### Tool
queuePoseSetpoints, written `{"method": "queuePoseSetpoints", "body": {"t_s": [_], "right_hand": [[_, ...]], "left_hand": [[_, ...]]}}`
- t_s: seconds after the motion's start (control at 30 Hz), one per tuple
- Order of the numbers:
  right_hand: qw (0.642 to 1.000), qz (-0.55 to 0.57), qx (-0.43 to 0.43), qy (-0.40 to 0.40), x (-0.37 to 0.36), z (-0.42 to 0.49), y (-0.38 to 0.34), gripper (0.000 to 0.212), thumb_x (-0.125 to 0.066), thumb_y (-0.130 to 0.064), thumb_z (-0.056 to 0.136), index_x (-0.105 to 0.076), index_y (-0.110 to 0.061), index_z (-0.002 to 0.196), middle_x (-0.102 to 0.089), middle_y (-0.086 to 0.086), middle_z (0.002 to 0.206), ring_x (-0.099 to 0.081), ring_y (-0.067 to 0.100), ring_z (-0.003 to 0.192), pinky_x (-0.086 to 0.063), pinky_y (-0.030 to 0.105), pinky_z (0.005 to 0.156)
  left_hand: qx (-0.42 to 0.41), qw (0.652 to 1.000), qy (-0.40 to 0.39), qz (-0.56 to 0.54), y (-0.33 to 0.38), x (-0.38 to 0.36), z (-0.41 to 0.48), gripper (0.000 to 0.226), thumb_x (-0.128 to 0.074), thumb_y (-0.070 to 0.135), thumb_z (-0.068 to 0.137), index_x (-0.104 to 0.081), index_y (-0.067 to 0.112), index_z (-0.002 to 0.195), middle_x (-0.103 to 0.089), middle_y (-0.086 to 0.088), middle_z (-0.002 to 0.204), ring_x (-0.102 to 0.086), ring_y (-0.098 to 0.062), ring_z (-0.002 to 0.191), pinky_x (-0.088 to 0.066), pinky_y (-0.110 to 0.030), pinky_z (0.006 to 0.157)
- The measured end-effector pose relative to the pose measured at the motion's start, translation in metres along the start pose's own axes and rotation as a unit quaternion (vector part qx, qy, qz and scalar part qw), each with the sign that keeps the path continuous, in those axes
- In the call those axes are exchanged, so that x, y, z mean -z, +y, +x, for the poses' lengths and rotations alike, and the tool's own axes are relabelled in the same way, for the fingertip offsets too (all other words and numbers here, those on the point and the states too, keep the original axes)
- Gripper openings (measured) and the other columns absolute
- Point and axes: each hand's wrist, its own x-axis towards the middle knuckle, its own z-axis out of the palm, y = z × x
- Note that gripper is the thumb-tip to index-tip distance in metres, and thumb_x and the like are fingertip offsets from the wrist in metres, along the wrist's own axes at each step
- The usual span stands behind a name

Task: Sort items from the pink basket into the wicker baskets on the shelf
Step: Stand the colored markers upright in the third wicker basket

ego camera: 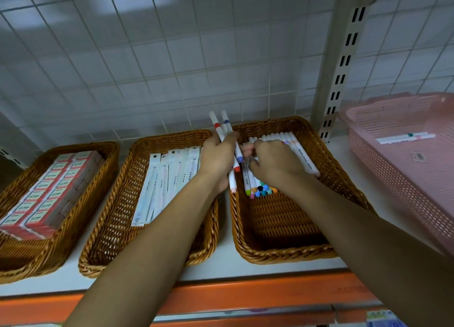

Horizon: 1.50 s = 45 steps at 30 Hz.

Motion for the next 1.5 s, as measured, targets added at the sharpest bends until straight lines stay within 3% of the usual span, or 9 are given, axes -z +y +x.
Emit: {"method": "queuePoseSetpoints", "body": {"t_s": [0.1, 0.23, 0.43, 0.67, 0.9, 1.0, 1.1, 1.4, 1.5], "right_hand": [[0.993, 0.113, -0.016, 0.021, 0.003, 0.003, 0.003, 0.022, -0.042, -0.018, 0.096, -0.063, -0.012, 0.101, -0.066, 0.000, 0.092, -0.060, 0.015, 0.077, -0.042, 0.021, 0.059], [0.904, 0.417, -0.091, -0.020, 0.017, 0.002, -0.003, 0.024, -0.039, -0.019, 0.099, -0.060, -0.011, 0.093, -0.060, -0.002, 0.071, -0.054, 0.004, 0.048, -0.040, 0.015, 0.040], [0.859, 0.496, -0.116, -0.052, 0.021, 0.001, -0.004, 0.022, -0.048, -0.029, 0.098, -0.064, -0.018, 0.109, -0.065, 0.000, 0.084, -0.058, 0.007, 0.071, -0.041, 0.017, 0.051], [0.759, 0.615, -0.198, -0.079, 0.025, 0.008, 0.001, 0.013, -0.051, -0.013, 0.095, -0.061, -0.008, 0.088, -0.056, 0.006, 0.070, -0.048, 0.009, 0.057, -0.039, 0.018, 0.046], [0.923, 0.355, -0.150, -0.018, 0.016, 0.003, 0.002, 0.017, -0.061, -0.021, 0.087, -0.051, -0.014, 0.100, -0.056, 0.005, 0.077, -0.054, 0.014, 0.055, -0.042, 0.023, 0.045], [0.970, 0.228, -0.081, 0.008, 0.011, 0.005, 0.004, 0.023, -0.060, -0.025, 0.087, -0.055, -0.014, 0.107, -0.054, 0.000, 0.083, -0.050, 0.013, 0.062, -0.033, 0.021, 0.046], [0.981, 0.190, -0.039, 0.000, 0.008, 0.004, 0.006, 0.021, -0.060, -0.021, 0.088, -0.058, -0.010, 0.106, -0.052, -0.004, 0.073, -0.046, 0.006, 0.058, -0.030, 0.016, 0.046], [0.996, 0.087, 0.008, -0.023, 0.001, 0.004, 0.003, 0.017, -0.053, -0.019, 0.092, -0.063, -0.011, 0.104, -0.064, 0.009, 0.092, -0.057, 0.023, 0.078, -0.043, 0.030, 0.062], [0.960, 0.273, -0.055, -0.005, 0.014, 0.012, 0.001, 0.024, -0.038, -0.012, 0.097, -0.060, -0.005, 0.106, -0.066, 0.018, 0.090, -0.061, 0.027, 0.071, -0.048, 0.032, 0.056]], "left_hand": [[-0.010, 1.000, -0.014, 0.016, -0.001, 0.002, 0.001, 0.010, -0.050, 0.013, 0.098, -0.057, 0.007, 0.096, -0.067, -0.012, 0.074, -0.069, -0.024, 0.076, -0.058, -0.034, 0.075], [-0.035, 0.998, -0.008, 0.054, -0.001, 0.003, 0.004, 0.021, -0.061, 0.016, 0.091, -0.059, 0.000, 0.105, -0.066, -0.014, 0.082, -0.067, -0.024, 0.072, -0.058, -0.040, 0.075], [-0.021, 0.998, -0.048, 0.037, -0.001, 0.002, 0.002, 0.021, -0.060, 0.012, 0.091, -0.060, -0.001, 0.107, -0.070, -0.017, 0.092, -0.071, -0.027, 0.083, -0.058, -0.040, 0.078], [-0.031, 0.997, -0.042, 0.060, -0.002, 0.002, 0.002, 0.015, -0.060, 0.019, 0.092, -0.066, 0.005, 0.090, -0.071, -0.019, 0.093, -0.071, -0.029, 0.085, -0.057, -0.043, 0.082], [-0.029, 0.999, 0.014, 0.016, 0.003, -0.003, -0.001, 0.029, -0.049, 0.029, 0.098, -0.063, 0.006, 0.090, -0.065, -0.009, 0.067, -0.066, -0.014, 0.055, -0.057, -0.027, 0.057], [-0.058, 0.997, 0.022, 0.044, 0.003, -0.004, -0.002, 0.033, -0.047, 0.029, 0.099, -0.067, 0.009, 0.084, -0.064, -0.009, 0.072, -0.064, -0.018, 0.064, -0.058, -0.035, 0.071], [-0.082, 0.994, 0.022, 0.065, 0.004, -0.004, -0.003, 0.033, -0.045, 0.031, 0.099, -0.069, 0.014, 0.084, -0.064, -0.006, 0.076, -0.063, -0.024, 0.078, -0.054, -0.039, 0.079], [-0.069, 0.995, 0.013, 0.072, 0.009, -0.006, -0.007, 0.027, -0.048, 0.027, 0.098, -0.061, 0.010, 0.083, -0.043, 0.001, 0.053, -0.042, -0.007, 0.042, -0.038, -0.020, 0.045], [-0.085, 0.989, -0.002, 0.117, 0.014, -0.004, -0.005, 0.028, -0.049, 0.028, 0.098, -0.058, 0.008, 0.081, -0.046, -0.002, 0.057, -0.048, -0.011, 0.049, -0.043, -0.027, 0.055]]}}
